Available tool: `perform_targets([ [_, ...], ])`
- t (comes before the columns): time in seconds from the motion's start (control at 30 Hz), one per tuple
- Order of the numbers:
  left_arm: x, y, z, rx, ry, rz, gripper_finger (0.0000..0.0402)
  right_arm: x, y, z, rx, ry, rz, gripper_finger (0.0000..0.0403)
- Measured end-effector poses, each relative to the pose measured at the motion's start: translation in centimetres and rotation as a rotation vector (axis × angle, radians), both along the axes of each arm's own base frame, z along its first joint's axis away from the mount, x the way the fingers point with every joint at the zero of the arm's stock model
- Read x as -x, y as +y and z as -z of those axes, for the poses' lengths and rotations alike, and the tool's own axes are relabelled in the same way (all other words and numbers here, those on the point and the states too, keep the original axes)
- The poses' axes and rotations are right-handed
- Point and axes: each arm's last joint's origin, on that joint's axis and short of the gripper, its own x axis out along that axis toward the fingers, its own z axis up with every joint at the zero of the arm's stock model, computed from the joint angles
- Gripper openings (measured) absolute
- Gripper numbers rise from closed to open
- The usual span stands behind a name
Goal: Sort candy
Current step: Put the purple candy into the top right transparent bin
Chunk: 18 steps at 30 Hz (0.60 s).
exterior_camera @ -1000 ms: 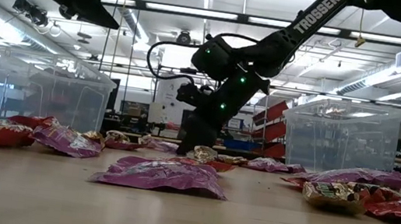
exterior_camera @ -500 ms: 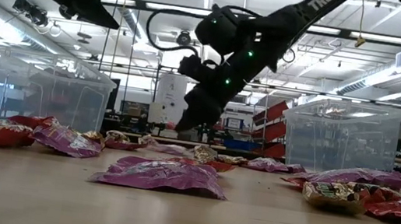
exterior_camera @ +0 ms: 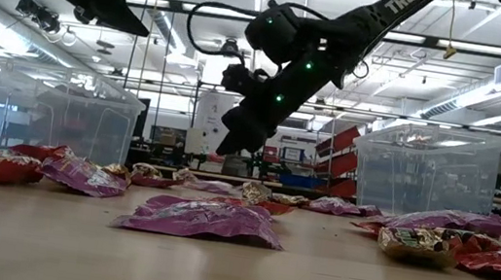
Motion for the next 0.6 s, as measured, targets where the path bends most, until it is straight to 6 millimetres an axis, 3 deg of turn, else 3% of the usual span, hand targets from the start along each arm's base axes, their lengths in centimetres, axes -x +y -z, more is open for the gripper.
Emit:
perform_targets([
  [0.33,0.0,0.0,0.0,0.003,-0.001,0.008,0.0009,-0.3,-0.7,0.6,-0.034,-0.037,0.016,0.0142],
  [0.47,0.0,0.0,0.1,0.005,0.004,0.008,0.0009,-0.6,-0.4,1.8,-0.033,-0.023,0.011,0.0167],
  [0.6,0.0,0.0,0.1,0.004,0.007,0.008,0.0009,-0.7,-0.3,1.6,-0.037,-0.045,0.019,0.0180],
])
